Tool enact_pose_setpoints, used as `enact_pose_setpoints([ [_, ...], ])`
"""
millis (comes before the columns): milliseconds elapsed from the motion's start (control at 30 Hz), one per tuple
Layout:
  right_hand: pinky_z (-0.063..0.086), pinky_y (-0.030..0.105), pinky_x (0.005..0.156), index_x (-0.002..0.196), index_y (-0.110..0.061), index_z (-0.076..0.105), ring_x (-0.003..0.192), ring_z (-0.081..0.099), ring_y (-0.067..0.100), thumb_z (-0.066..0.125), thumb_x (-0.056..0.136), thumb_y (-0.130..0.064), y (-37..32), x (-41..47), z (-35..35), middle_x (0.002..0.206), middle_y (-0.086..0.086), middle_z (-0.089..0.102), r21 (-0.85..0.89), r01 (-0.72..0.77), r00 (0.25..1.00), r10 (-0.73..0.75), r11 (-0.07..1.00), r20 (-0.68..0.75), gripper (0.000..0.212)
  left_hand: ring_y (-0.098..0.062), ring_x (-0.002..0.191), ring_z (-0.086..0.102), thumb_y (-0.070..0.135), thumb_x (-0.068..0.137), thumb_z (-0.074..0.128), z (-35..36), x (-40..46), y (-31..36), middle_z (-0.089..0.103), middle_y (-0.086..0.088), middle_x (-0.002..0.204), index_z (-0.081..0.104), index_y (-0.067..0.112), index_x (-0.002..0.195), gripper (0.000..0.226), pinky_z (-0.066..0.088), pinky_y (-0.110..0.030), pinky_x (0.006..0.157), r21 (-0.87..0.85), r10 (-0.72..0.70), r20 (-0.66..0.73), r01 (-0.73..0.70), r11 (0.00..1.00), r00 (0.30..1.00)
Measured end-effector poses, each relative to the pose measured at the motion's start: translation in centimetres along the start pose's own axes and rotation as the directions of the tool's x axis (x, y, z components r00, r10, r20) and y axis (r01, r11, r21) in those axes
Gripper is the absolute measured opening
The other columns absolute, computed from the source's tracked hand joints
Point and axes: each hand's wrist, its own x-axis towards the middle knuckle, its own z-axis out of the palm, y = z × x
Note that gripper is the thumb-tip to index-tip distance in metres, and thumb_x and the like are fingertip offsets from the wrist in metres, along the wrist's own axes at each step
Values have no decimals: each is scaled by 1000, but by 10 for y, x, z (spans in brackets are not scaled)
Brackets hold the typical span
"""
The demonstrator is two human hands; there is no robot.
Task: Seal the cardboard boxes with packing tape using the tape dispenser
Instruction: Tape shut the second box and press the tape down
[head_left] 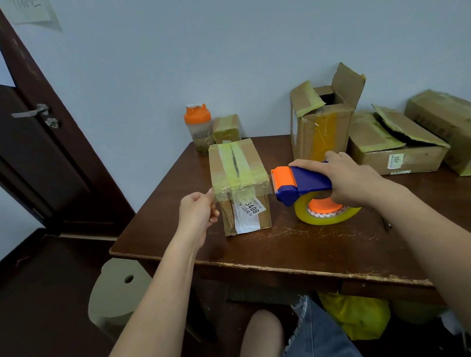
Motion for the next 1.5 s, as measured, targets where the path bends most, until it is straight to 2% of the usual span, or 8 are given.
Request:
enact_pose_setpoints([
  [433,36,30,62,144,-58,-5,99,28,17,59,89,-9,-5,6,1,108,-2,30,-12,30,999,-30,999,10,97,-16,46,43,25,100,46,-1,8,-8,47,-5,62,52,9,84,23,33,-27,47,316,45,92,-72,946,995],
  [567,37,30,63,144,-58,-5,98,27,17,59,89,-8,-6,7,1,107,-2,29,-16,27,1000,-26,1000,12,98,-16,73,55,38,95,58,-8,10,-11,57,-1,86,53,12,90,26,39,-27,60,491,141,-45,-101,865,989],
  [667,36,29,59,144,-58,-5,98,28,17,59,88,-6,-7,9,2,105,-3,27,-18,18,1000,-18,1000,22,100,-14,93,58,15,94,59,-9,0,1,59,-1,102,59,15,101,6,42,-20,73,531,590,-201,-419,737,782],
  [767,32,26,56,144,-58,-4,98,28,17,61,87,-6,-7,10,2,105,-3,27,-11,10,1000,-9,1000,28,101,-4,105,56,15,97,51,1,-11,1,65,1,113,68,10,113,24,39,-7,90,489,808,46,-719,494,587],
  [867,36,30,61,144,-58,-4,98,30,17,60,88,-6,-9,9,0,105,-3,29,4,14,999,-14,1000,34,100,-2,122,51,33,100,43,3,-13,-12,64,-1,128,66,11,124,40,32,-9,105,506,744,277,-751,425,608],
  [1133,42,36,68,145,-58,-1,94,38,22,55,85,-7,-40,11,3,106,1,36,110,67,995,-74,992,59,96,-19,95,64,27,99,48,-17,-5,6,69,-5,106,66,13,113,27,44,-38,104,687,712,262,-644,336,651],
  [1300,44,35,68,144,-59,-1,96,38,21,57,86,-10,-46,13,3,107,1,36,86,91,993,-97,992,61,95,-8,140,34,8,94,46,-13,0,0,51,0,145,54,17,139,46,9,-18,118,590,661,492,-775,226,567],
  [1500,46,34,72,147,-54,-5,100,35,20,62,84,-16,-45,9,5,110,1,34,80,115,991,-120,990,60,100,0,144,18,13,80,43,-11,-3,0,36,6,153,44,19,145,66,-4,-14,117,539,610,574,-813,220,546],
])
